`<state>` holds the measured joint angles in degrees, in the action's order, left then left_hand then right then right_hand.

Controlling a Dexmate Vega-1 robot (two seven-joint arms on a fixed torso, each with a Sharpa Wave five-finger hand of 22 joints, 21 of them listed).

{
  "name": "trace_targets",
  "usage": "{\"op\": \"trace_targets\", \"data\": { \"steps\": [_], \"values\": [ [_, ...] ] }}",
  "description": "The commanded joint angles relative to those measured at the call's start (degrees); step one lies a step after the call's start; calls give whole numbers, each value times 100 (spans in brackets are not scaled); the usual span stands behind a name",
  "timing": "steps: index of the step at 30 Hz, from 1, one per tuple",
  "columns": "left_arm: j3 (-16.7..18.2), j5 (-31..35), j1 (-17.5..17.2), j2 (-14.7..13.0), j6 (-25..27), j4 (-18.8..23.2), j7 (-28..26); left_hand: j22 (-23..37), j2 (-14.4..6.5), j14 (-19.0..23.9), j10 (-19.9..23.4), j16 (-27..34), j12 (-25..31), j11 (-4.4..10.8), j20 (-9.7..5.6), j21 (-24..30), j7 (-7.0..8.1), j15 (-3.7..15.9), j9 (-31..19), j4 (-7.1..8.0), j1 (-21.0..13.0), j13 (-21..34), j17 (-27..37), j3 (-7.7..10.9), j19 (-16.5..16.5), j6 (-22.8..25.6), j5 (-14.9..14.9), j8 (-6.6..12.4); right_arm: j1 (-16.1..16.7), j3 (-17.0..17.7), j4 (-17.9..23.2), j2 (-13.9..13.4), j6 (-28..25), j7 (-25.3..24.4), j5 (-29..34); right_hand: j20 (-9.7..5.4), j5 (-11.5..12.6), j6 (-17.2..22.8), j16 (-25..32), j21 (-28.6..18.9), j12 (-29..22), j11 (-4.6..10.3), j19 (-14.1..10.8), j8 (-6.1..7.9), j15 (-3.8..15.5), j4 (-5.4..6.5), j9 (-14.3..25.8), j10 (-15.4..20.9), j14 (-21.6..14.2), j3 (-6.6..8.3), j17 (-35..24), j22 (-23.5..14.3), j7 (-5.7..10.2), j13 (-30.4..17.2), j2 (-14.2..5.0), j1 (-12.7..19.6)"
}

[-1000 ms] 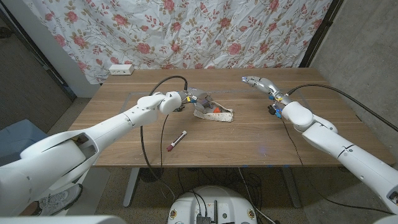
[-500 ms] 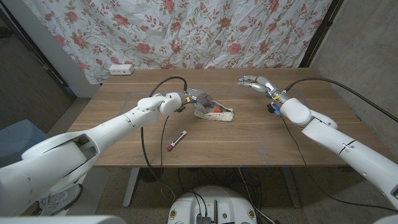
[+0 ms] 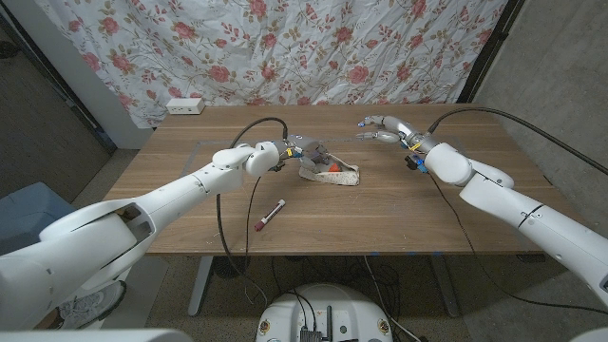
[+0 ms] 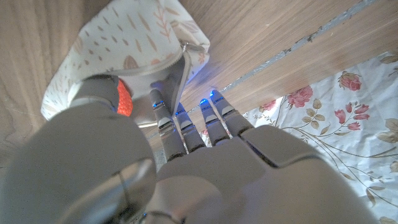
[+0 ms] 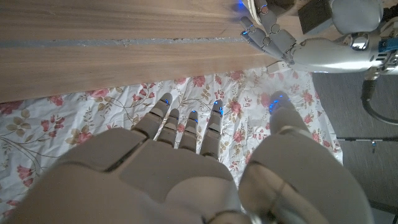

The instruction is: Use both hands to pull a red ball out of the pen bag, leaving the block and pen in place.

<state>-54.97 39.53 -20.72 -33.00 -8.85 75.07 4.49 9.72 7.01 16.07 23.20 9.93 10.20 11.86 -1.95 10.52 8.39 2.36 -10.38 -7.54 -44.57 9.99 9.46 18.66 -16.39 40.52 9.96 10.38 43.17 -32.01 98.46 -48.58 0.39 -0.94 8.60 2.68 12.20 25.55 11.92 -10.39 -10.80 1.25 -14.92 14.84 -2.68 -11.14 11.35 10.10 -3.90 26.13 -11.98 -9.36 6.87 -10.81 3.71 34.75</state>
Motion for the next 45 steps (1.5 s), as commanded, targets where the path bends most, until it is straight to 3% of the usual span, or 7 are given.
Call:
{"op": "trace_targets", "data": {
  "steps": [1,19,45],
  "values": [
    [-9,-25,3,-12,-28,-29,-78,19,-4,-21,-12,22,23,2,6,12,9,571,-20,-17,55,15,20,-25,36,-21,-6,39,-226,-260,238,-88,-374,272,732,45,46,12,-5,-20,6,-10,-11,5,-41,0,15,-42,-12,60,-1,-13,69,-33,23,153],
    [8,-124,-42,39,-96,-155,-246,18,-26,-45,-32,17,23,5,16,19,77,571,-17,-19,112,14,19,-57,50,-104,-4,24,-545,-600,420,-85,-615,797,1620,81,-21,74,-4,-12,15,-12,13,71,-67,43,46,-110,5,12,4,-15,140,-37,267,331],
    [10,-309,-109,117,-171,-307,-447,18,-55,-83,-88,12,14,-15,34,8,83,547,-13,-24,171,14,18,-89,116,-129,-1,33,-785,-951,384,102,-674,1168,2487,106,-100,441,33,-33,-7,-21,-25,278,-80,131,88,-116,2,-49,-28,-20,242,-43,337,379]
  ]
}}
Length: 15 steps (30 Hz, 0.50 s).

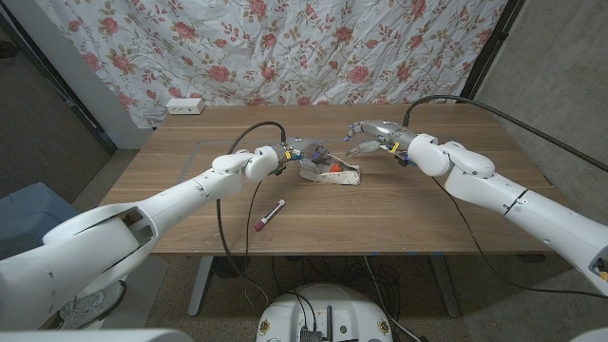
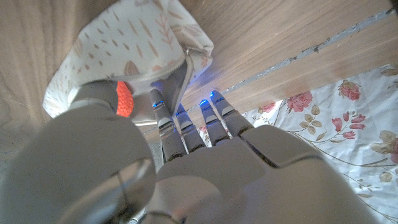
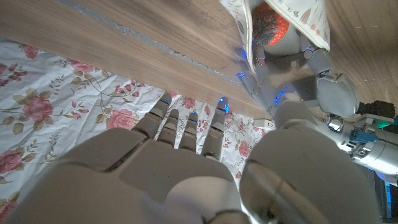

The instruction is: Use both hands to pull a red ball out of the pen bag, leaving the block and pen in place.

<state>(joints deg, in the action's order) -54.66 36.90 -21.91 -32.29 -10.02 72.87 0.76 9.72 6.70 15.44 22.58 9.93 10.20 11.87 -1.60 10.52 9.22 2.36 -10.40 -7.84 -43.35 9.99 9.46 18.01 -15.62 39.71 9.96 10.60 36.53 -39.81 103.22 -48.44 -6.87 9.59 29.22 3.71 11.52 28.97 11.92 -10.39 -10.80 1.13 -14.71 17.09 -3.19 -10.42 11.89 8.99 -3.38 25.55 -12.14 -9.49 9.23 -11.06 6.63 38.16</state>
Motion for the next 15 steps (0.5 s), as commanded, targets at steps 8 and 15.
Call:
{"op": "trace_targets", "data": {
  "steps": [8,15],
  "values": [
    [-25,-74,8,59,-56,-114,-100,18,-35,-31,-34,12,16,-14,8,9,3,546,-10,5,66,14,18,-31,51,-42,0,17,-136,-246,-239,204,93,16,629,-14,-73,395,83,-57,-37,12,-130,216,37,72,68,61,-139,-12,-28,-7,96,-19,57,90],
    [-54,-77,34,94,-91,-168,-120,18,-46,-37,-36,13,20,-17,14,9,3,542,-10,2,75,14,18,-35,65,-41,2,21,-112,-291,-303,296,53,-69,747,-28,-102,500,126,-66,-61,22,-182,289,62,87,91,135,-231,-37,-41,-8,100,-21,72,97]
  ]
}}
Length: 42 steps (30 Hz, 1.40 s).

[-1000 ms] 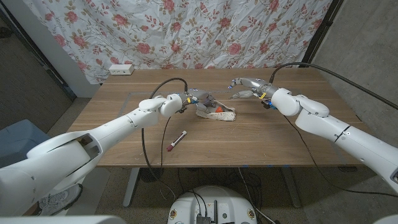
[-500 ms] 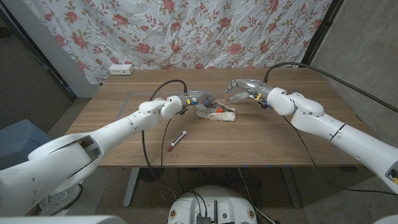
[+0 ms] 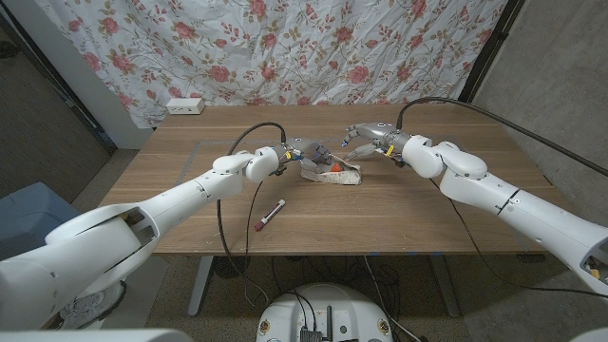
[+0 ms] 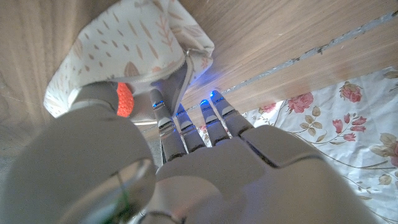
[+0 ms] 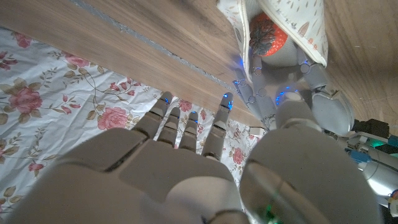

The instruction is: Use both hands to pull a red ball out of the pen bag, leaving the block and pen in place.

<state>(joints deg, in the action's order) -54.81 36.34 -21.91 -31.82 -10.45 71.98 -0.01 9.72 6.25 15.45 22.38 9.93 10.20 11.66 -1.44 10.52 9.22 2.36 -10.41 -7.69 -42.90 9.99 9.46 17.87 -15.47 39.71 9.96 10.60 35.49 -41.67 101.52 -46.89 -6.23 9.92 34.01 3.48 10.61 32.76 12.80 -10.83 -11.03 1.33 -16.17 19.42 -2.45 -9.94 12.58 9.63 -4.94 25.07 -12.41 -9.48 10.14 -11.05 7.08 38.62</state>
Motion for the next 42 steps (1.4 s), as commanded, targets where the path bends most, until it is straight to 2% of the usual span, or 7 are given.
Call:
{"op": "trace_targets", "data": {
  "steps": [1,21,32,42],
  "values": [
    [-39,-30,35,49,-57,-85,-45,18,-2,-39,-15,13,21,4,-3,8,5,543,-9,-13,32,14,18,-22,51,-42,3,21,-2,-110,-143,157,-19,-113,276,-6,-15,133,40,-22,-37,3,-41,66,-1,42,25,72,-79,7,-17,-9,14,-21,28,51],
    [-109,10,143,65,-189,-222,-43,18,-31,-64,-49,12,18,-12,-5,21,5,517,-7,-17,71,13,18,-40,52,-54,8,24,-196,-399,-494,389,35,0,517,-24,-32,188,59,-23,-36,27,-90,129,10,54,53,95,-106,-8,-34,-9,25,-24,11,77],
    [-120,9,167,77,-227,-261,-51,18,-44,-79,-50,13,25,-5,-4,16,8,509,-6,-25,85,13,18,-48,81,-49,9,30,-240,-456,-576,445,-2,45,534,-25,-40,180,54,-11,-27,-9,-77,146,-2,60,66,80,-85,-17,-43,-10,54,-26,4,87],
    [-144,9,185,94,-233,-279,-6,18,-54,-89,-50,13,29,5,-1,19,11,528,-5,-32,93,13,17,-53,85,-42,11,34,-224,-516,-667,555,-129,-86,585,-25,-44,278,75,-15,-41,1,-107,214,3,65,83,125,-125,-30,-54,-10,61,-29,-4,101]
  ]
}}
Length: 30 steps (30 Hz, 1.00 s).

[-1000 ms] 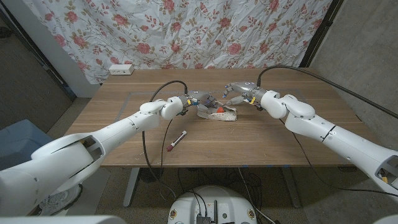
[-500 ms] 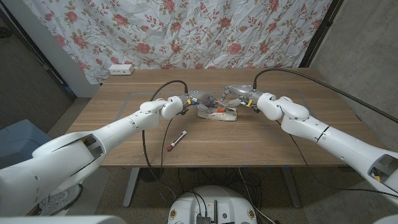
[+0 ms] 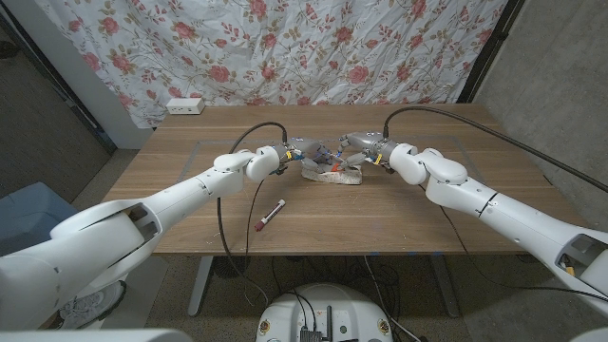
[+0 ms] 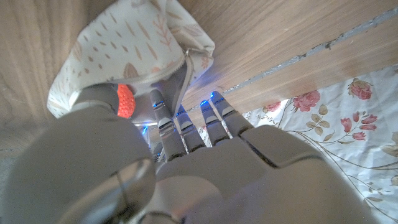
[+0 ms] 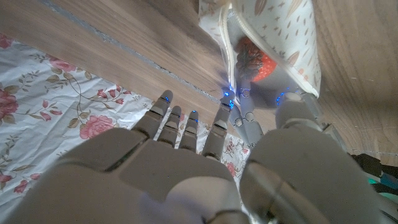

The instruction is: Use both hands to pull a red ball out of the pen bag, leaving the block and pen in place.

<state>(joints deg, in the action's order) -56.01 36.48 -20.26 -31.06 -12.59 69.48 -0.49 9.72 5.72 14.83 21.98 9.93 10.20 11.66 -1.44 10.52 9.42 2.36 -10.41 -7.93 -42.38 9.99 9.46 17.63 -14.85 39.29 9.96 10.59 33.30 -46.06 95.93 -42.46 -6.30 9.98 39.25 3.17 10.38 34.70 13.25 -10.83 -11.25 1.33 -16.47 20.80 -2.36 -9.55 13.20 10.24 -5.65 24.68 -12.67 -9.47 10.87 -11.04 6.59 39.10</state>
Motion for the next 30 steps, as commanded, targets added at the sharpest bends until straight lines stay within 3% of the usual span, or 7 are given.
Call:
{"op": "trace_targets", "data": {
  "steps": [1,13,30],
  "values": [
    [-26,-4,21,19,-21,-31,42,18,-2,-30,-13,12,28,6,-1,20,-9,531,-4,-9,41,13,17,-30,24,5,11,37,-7,-82,-116,118,-126,-97,56,6,-22,92,36,-16,-27,0,-81,83,-5,26,24,85,-66,8,-30,-11,-9,-31,44,53],
    [-53,19,45,35,-42,-52,55,18,-18,-32,-13,16,31,15,2,23,-1,531,-3,-19,44,12,17,-32,27,15,13,42,-16,-189,-151,191,-383,-139,196,8,-21,154,80,-28,-45,9,-148,144,31,29,44,153,-158,5,-46,-12,19,-35,11,88],
    [-75,19,86,63,-60,-127,56,17,-40,-25,-10,22,36,18,5,28,-2,542,-2,-33,43,12,16,-32,29,26,17,45,90,-182,-128,196,-307,-573,207,-7,-8,259,132,-31,-65,50,-216,236,79,10,68,256,-266,-4,-72,-12,63,-41,-1,175]
  ]
}}
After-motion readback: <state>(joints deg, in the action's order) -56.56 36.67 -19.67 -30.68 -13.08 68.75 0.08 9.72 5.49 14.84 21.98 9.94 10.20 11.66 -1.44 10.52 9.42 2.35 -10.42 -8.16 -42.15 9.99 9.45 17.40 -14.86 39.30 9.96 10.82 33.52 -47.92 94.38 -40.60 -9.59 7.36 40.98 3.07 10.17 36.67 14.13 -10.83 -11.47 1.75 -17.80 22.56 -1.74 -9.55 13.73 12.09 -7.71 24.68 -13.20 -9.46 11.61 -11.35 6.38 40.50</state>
